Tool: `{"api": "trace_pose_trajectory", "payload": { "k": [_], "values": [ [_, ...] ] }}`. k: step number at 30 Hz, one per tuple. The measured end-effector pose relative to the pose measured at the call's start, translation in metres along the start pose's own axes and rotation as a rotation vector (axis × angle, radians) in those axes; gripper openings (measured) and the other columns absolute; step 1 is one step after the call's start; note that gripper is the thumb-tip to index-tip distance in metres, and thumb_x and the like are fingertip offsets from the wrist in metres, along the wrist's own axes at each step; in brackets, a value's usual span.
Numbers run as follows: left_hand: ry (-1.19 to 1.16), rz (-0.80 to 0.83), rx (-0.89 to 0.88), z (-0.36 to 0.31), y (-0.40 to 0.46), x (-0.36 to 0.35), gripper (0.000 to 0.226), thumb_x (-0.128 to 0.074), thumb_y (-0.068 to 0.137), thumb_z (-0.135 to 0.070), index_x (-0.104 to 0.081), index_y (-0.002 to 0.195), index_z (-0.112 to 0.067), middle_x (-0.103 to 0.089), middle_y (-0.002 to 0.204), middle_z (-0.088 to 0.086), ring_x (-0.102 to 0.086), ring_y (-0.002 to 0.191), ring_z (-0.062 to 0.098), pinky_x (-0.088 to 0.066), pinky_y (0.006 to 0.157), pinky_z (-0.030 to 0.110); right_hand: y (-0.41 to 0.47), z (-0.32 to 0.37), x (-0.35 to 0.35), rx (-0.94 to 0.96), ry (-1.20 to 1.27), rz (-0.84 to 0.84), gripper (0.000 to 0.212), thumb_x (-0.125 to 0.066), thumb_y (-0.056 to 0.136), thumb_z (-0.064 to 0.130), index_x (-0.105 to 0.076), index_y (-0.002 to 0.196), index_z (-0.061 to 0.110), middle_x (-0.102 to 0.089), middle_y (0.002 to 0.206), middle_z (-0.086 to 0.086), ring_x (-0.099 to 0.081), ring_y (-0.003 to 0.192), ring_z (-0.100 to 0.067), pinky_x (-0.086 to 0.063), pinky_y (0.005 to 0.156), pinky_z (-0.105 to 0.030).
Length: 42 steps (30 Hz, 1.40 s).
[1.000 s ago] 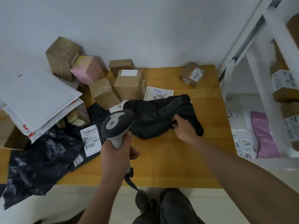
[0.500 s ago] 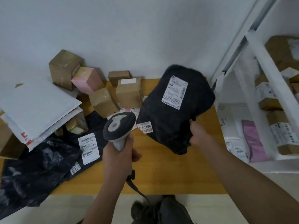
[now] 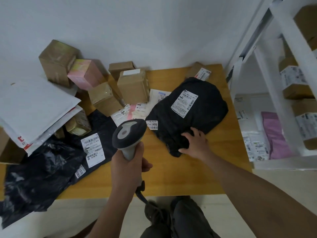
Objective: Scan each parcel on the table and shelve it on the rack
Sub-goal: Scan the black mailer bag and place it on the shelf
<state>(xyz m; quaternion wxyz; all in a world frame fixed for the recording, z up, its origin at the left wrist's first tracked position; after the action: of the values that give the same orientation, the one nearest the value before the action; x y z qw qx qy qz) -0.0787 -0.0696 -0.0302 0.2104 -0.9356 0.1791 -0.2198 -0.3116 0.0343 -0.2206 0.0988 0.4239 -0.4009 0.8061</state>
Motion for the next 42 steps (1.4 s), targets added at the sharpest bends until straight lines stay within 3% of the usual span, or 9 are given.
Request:
{"api": "trace_pose_trajectory", "payload": {
  "k": [6, 11, 13, 15, 18, 26, 29, 35, 42],
  "values": [
    [-0.011, 0.021, -0.009, -0.004, -0.001, -0.011, 0.039, -0.062, 0.095, -0.024, -0.063, 0.069, 0.005, -0.066, 0.053, 0.011, -0.070, 0.056, 0.026, -0.057, 0.057, 0.029, -0.011, 0.003, -0.002, 0.201, -0.130, -0.034, 0.041, -0.054, 0.092, 0.052, -0.054, 0.128, 0.031, -0.030, 0.149, 0.005, -0.019, 0.142, -0.031, -0.031, 0.113, -0.044],
    [-0.021, 0.034, -0.026, -0.010, -0.003, -0.021, 0.041, -0.062, 0.094, -0.027, -0.063, 0.072, 0.008, -0.067, 0.055, 0.012, -0.066, 0.049, 0.018, -0.055, 0.051, 0.022, -0.029, -0.009, 0.002, 0.291, -0.269, -0.080, 0.039, -0.042, 0.097, 0.054, -0.065, 0.084, 0.024, -0.048, 0.118, 0.008, -0.045, 0.120, -0.014, -0.038, 0.099, -0.038],
    [-0.015, 0.043, -0.032, -0.011, -0.005, -0.025, 0.040, -0.062, 0.094, -0.026, -0.063, 0.074, 0.008, -0.066, 0.054, 0.012, -0.065, 0.047, 0.017, -0.055, 0.050, 0.021, -0.031, -0.007, 0.019, 0.264, -0.211, -0.216, 0.034, -0.047, 0.096, 0.052, -0.061, 0.094, 0.021, -0.047, 0.109, 0.005, -0.051, 0.108, -0.015, -0.041, 0.090, -0.031],
    [-0.006, 0.051, -0.030, -0.009, -0.008, -0.030, 0.040, -0.062, 0.094, -0.027, -0.063, 0.074, 0.007, -0.066, 0.053, 0.012, -0.065, 0.047, 0.018, -0.056, 0.051, 0.024, -0.030, 0.003, 0.025, 0.283, -0.157, -0.297, 0.048, -0.057, 0.089, 0.056, -0.051, 0.122, 0.022, -0.042, 0.127, -0.001, -0.046, 0.122, -0.022, -0.040, 0.099, -0.032],
    [0.009, 0.067, -0.002, -0.002, -0.010, -0.036, 0.040, -0.062, 0.095, -0.028, -0.062, 0.071, 0.004, -0.066, 0.054, 0.013, -0.066, 0.049, 0.022, -0.059, 0.057, 0.034, -0.020, 0.016, -0.011, 0.318, -0.205, -0.028, 0.095, -0.062, 0.079, 0.066, -0.011, 0.153, 0.036, 0.006, 0.162, 0.004, 0.005, 0.150, -0.027, -0.011, 0.120, -0.052],
    [0.018, 0.078, 0.044, 0.005, -0.006, -0.045, 0.036, -0.062, 0.094, -0.030, -0.060, 0.084, 0.004, -0.065, 0.055, 0.014, -0.068, 0.052, 0.027, -0.058, 0.060, 0.041, -0.002, 0.017, -0.039, 0.116, -0.187, 0.067, 0.105, -0.053, 0.080, 0.075, 0.016, 0.151, 0.041, 0.035, 0.156, 0.005, 0.026, 0.146, -0.028, 0.003, 0.119, -0.056],
    [0.053, 0.080, 0.065, 0.009, -0.009, -0.050, 0.036, -0.062, 0.094, -0.031, -0.059, 0.087, 0.004, -0.065, 0.054, 0.012, -0.068, 0.053, 0.027, -0.057, 0.051, 0.031, 0.001, 0.019, -0.040, 0.070, -0.155, 0.076, 0.107, -0.054, 0.080, 0.073, 0.018, 0.151, 0.040, 0.038, 0.154, 0.004, 0.028, 0.145, -0.029, 0.004, 0.118, -0.058],
    [0.104, 0.059, 0.112, 0.025, -0.018, -0.052, 0.041, -0.063, 0.092, -0.036, -0.061, 0.079, 0.003, -0.066, 0.057, 0.013, -0.070, 0.062, 0.034, -0.059, 0.065, 0.054, 0.003, 0.022, -0.041, 0.047, -0.111, 0.082, 0.109, -0.059, 0.080, 0.069, 0.018, 0.151, 0.039, 0.038, 0.154, 0.003, 0.029, 0.144, -0.029, 0.005, 0.117, -0.059],
    [0.081, 0.019, 0.103, 0.016, -0.027, -0.051, 0.037, -0.063, 0.093, -0.033, -0.060, 0.082, 0.002, -0.062, 0.051, 0.007, -0.069, 0.053, 0.026, -0.061, 0.059, 0.046, 0.002, 0.024, -0.040, 0.052, -0.107, 0.075, 0.110, -0.060, 0.080, 0.068, 0.017, 0.152, 0.038, 0.037, 0.155, 0.002, 0.029, 0.144, -0.030, 0.005, 0.117, -0.059]
  ]
}}
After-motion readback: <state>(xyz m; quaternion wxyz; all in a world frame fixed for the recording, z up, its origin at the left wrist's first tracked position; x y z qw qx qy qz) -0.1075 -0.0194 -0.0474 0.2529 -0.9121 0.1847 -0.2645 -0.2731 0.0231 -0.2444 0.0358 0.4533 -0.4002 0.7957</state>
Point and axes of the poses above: each hand's wrist, its own y-axis towards the middle knuckle, its own x-axis out of the back of the hand, z = x × y, the point moved 10 cm from there along y, towards the middle knuckle
